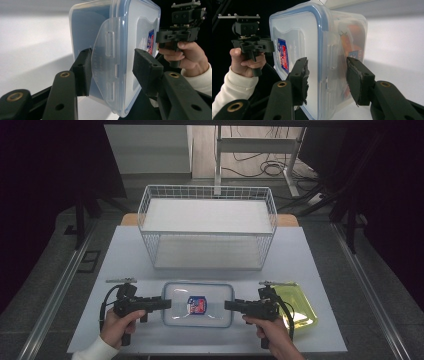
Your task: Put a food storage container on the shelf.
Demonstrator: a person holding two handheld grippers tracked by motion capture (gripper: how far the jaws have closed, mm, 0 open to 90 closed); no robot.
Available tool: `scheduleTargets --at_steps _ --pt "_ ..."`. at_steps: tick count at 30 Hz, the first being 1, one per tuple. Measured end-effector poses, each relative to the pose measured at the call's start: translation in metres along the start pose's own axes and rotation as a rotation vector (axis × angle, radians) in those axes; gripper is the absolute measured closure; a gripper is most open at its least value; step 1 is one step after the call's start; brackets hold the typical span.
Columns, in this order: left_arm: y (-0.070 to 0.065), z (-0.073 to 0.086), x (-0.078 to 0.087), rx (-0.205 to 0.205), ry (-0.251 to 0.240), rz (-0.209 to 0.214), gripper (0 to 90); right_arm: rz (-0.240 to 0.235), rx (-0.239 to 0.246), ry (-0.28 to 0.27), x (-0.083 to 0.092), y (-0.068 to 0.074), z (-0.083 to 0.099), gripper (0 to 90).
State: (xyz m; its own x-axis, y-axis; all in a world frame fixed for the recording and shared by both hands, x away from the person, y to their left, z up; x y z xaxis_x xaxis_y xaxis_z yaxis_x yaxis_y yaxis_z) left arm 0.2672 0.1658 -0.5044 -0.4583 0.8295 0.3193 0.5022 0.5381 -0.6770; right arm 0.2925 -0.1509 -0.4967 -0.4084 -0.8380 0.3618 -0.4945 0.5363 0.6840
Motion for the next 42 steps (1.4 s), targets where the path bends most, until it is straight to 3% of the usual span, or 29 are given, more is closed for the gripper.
scheduleTargets --at_steps 13,18,25,35,42 --pt "-0.016 -0.016 -0.003 -0.029 -0.013 0.031 51.1 0.016 0.046 -0.032 0.019 0.015 -0.019 53.5" --pt "-0.03 -0.04 0.002 -0.063 -0.032 0.043 51.1 0.011 0.072 -0.056 0.025 0.028 -0.036 53.5" --pt "-0.037 -0.058 0.0 -0.066 -0.049 0.056 51.2 0.019 0.101 -0.074 0.032 0.039 -0.06 53.6" --pt "-0.044 -0.077 0.0 -0.067 -0.066 0.061 51.2 0.019 0.13 -0.083 0.035 0.047 -0.084 53.8" --pt "-0.051 -0.101 0.0 -0.085 -0.076 0.053 51.3 0.001 0.126 -0.11 0.036 0.05 -0.101 53.9"
Point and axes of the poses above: each handheld gripper's, and its own axes: x roughly backward along the jaws, z roughly out of its underside, y roughly to its left, the point moved 5 cm from there along -x, roughly forward along the jaws, and after that the axes turned 10 degrees about -y, right-handed, at the moved point
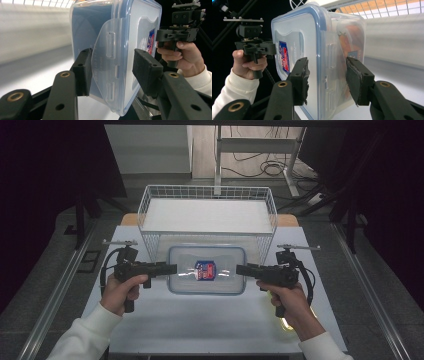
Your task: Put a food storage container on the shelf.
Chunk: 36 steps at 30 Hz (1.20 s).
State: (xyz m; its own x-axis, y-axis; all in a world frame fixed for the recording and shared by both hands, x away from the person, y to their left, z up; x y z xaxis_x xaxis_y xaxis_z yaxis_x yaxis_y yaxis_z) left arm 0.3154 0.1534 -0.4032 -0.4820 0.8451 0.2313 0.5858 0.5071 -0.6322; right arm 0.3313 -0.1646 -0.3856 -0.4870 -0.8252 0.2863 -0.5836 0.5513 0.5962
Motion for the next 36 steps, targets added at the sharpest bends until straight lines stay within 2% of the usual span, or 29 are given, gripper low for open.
scheduleTargets --at_steps 9,17,20,30,36 --pt "-0.006 -0.022 -0.004 -0.01 0.004 -0.002 51.3 -0.008 0.003 -0.019 0.002 0.001 -0.017 54.0" --pt "-0.009 -0.045 -0.003 -0.037 -0.001 0.002 51.3 -0.018 0.014 -0.03 0.001 0.005 -0.035 54.1" --pt "-0.008 -0.058 -0.005 -0.036 -0.008 0.004 51.3 -0.016 0.019 -0.037 -0.002 0.007 -0.046 54.1" --pt "-0.003 -0.086 -0.007 -0.041 -0.021 -0.004 51.3 -0.022 0.036 -0.04 -0.013 0.006 -0.077 54.1" --pt "0.001 -0.1 -0.009 -0.027 -0.03 -0.009 51.2 -0.022 0.041 -0.037 -0.02 0.004 -0.094 54.0"
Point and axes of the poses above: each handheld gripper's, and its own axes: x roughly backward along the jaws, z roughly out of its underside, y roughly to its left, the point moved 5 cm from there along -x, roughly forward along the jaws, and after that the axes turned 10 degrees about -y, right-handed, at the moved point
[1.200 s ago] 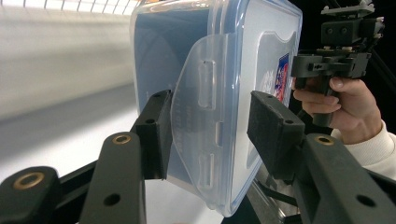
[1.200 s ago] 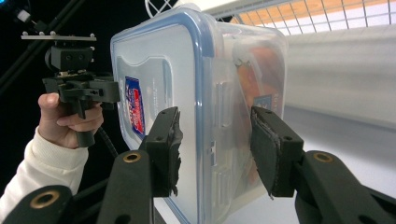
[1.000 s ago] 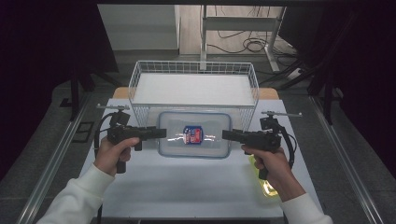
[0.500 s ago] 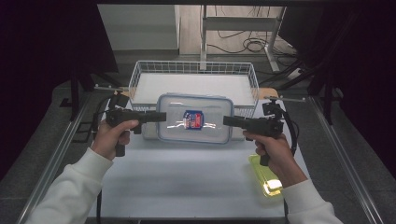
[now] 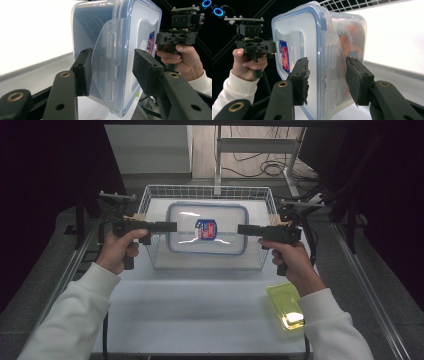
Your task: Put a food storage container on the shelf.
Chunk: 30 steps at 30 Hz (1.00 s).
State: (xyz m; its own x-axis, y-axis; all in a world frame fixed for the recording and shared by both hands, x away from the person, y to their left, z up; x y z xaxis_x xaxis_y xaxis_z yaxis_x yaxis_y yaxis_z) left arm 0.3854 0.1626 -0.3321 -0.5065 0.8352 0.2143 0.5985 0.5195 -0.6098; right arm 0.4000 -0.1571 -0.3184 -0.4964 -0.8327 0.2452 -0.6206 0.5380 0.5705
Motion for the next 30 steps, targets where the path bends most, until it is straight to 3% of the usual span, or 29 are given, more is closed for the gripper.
scheduleTargets --at_steps 11,16,30 --pt "0.015 -0.025 -0.011 0.024 0.001 -0.008 51.1 0.002 -0.019 0.013 -0.016 -0.012 -0.025 53.9" --pt "0.025 -0.037 -0.017 0.039 -0.006 -0.031 51.0 -0.007 -0.048 0.006 -0.028 -0.025 -0.034 53.9" --pt "0.047 -0.045 -0.031 0.097 -0.007 -0.037 50.9 0.017 -0.086 0.02 -0.046 -0.043 -0.05 53.7"
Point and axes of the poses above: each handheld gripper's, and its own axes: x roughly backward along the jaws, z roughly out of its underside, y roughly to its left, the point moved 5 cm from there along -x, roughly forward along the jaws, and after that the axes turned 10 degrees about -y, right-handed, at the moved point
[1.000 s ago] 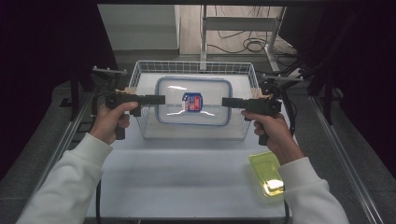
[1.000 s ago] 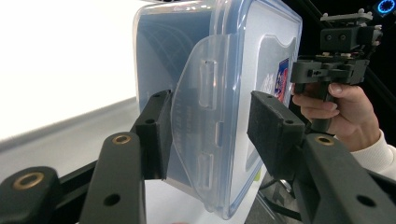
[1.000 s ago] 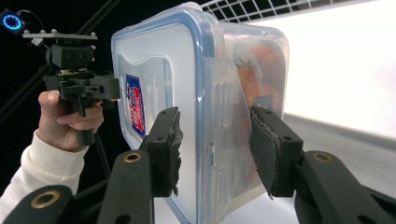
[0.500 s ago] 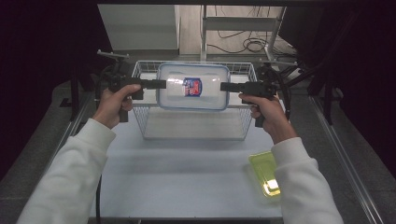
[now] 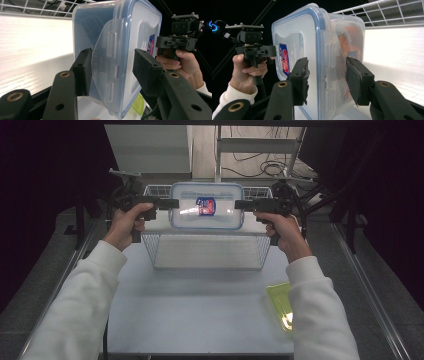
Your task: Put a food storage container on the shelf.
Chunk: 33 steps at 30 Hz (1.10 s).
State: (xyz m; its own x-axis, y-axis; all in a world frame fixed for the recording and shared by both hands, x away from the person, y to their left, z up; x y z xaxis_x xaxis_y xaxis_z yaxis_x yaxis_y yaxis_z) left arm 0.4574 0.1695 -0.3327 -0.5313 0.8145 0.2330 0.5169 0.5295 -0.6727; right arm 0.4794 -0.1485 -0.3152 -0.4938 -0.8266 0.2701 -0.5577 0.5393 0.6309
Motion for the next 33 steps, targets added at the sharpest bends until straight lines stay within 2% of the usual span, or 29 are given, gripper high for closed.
scheduleTargets --at_steps 4,7,9,10,11,12,14,15,16,18,23,24,25,26,29,33 --pt "0.003 0.001 -0.003 0.01 0.0 -0.006 50.8 0.015 -0.01 0.01 -0.004 -0.005 0.001 53.0" --pt "0.006 -0.001 -0.005 0.031 -0.008 -0.006 50.8 0.018 -0.039 -0.001 -0.006 -0.009 0.0 52.8" --pt "0.009 -0.002 -0.006 0.053 -0.01 -0.001 50.9 0.017 -0.049 -0.001 -0.007 -0.009 -0.001 52.9" --pt "0.012 -0.003 -0.008 0.088 -0.013 -0.002 51.0 0.017 -0.073 -0.004 -0.008 -0.013 -0.002 52.8" --pt "0.012 -0.003 -0.008 0.088 -0.013 -0.002 51.0 0.017 -0.073 -0.004 -0.008 -0.013 -0.002 52.8" --pt "0.016 -0.005 -0.01 0.119 -0.013 -0.005 51.0 0.021 -0.099 -0.007 -0.011 -0.016 -0.003 52.3" --pt "0.02 -0.006 -0.013 0.148 -0.021 -0.007 50.7 0.031 -0.122 -0.013 -0.014 -0.018 -0.004 51.6" --pt "0.02 -0.006 -0.013 0.148 -0.021 -0.007 50.6 0.038 -0.127 -0.016 -0.015 -0.019 -0.005 51.2" --pt "0.023 -0.008 -0.015 0.173 -0.025 -0.01 50.5 0.046 -0.142 -0.017 -0.016 -0.02 -0.005 51.1" --pt "0.025 -0.009 -0.017 0.196 -0.025 -0.012 50.3 0.056 -0.165 -0.015 -0.017 -0.022 -0.006 50.8" --pt "0.03 -0.01 -0.021 0.226 -0.029 -0.019 49.2 0.081 -0.205 -0.015 -0.021 -0.025 -0.006 49.5" --pt "0.032 -0.01 -0.023 0.246 -0.035 -0.023 48.9 0.093 -0.234 -0.021 -0.022 -0.027 -0.006 49.1" --pt "0.032 -0.01 -0.023 0.246 -0.035 -0.023 48.3 0.093 -0.234 -0.021 -0.022 -0.027 -0.006 49.1" --pt "0.033 -0.01 -0.025 0.244 -0.037 -0.042 47.2 0.104 -0.27 -0.021 -0.024 -0.029 -0.006 48.5" --pt "0.034 -0.01 -0.027 0.232 -0.041 -0.08 45.4 0.118 -0.299 -0.037 -0.027 -0.033 -0.005 47.6" --pt "0.033 -0.009 -0.028 0.219 -0.048 -0.084 44.3 0.119 -0.325 -0.062 -0.028 -0.035 -0.004 48.5"
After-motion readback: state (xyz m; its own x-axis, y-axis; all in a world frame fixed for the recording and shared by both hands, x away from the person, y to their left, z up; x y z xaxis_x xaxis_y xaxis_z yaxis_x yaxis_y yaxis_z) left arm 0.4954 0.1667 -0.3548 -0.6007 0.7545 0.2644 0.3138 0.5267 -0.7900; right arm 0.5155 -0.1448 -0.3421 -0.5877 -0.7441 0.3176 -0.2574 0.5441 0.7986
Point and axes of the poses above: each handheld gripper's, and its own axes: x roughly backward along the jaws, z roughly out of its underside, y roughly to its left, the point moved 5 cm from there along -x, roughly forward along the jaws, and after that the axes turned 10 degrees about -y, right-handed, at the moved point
